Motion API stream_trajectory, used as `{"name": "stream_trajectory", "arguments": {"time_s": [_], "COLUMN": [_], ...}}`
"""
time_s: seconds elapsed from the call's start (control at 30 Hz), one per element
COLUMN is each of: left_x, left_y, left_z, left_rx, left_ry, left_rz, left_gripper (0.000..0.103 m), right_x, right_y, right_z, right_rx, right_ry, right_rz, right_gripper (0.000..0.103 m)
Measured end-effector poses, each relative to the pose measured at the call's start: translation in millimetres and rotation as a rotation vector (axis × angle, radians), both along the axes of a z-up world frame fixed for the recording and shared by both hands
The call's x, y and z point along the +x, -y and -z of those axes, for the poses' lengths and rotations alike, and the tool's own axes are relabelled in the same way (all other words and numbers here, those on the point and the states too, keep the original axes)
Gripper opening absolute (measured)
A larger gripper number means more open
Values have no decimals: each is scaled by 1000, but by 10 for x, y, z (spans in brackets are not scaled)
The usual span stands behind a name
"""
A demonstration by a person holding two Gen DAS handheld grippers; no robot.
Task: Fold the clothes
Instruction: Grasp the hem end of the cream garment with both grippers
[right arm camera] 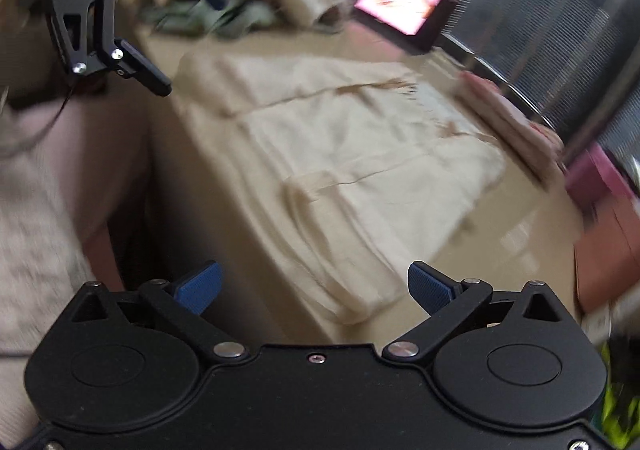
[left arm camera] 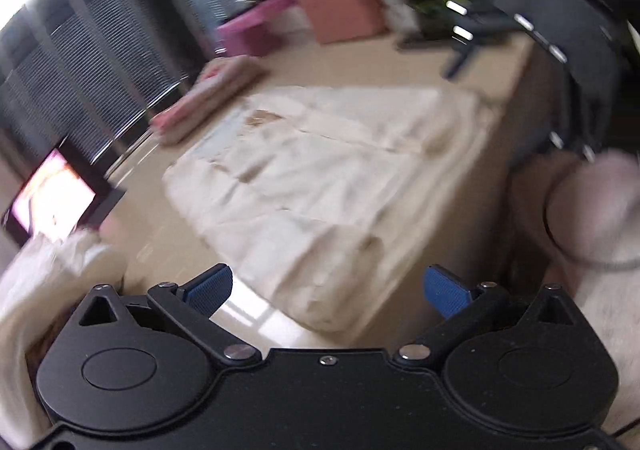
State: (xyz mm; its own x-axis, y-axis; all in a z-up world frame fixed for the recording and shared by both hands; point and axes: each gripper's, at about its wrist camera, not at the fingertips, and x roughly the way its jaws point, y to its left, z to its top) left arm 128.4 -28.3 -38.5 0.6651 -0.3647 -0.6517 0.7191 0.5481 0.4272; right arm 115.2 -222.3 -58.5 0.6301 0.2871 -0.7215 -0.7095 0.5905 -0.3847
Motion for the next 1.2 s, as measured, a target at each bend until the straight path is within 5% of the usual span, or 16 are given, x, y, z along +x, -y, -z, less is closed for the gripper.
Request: {"name": "stream_trajectory", "arguments": {"time_s": [0.3, 0.43, 0.87, 1.2], "left_x": [91, 120, -228, -453], "left_y": [216, 190, 153, 129], "left_z": [327, 518, 800, 851], "left_rx": [156, 196, 404, 431], "left_ry": [24, 12, 244, 287], "left_rz": [130, 130, 208, 211], "left_gripper": [102, 93, 78, 74], "right_x": [150, 141, -100, -325], "right_y": [-188, -199, -274, -295], "right_z": [170, 230, 424, 393], "right_rx": [-150, -155, -294, -353], "right_ry": [8, 36, 134, 180], "right_rz": [-108, -110, -139, -156], "right_gripper": [101, 100, 89, 70]}}
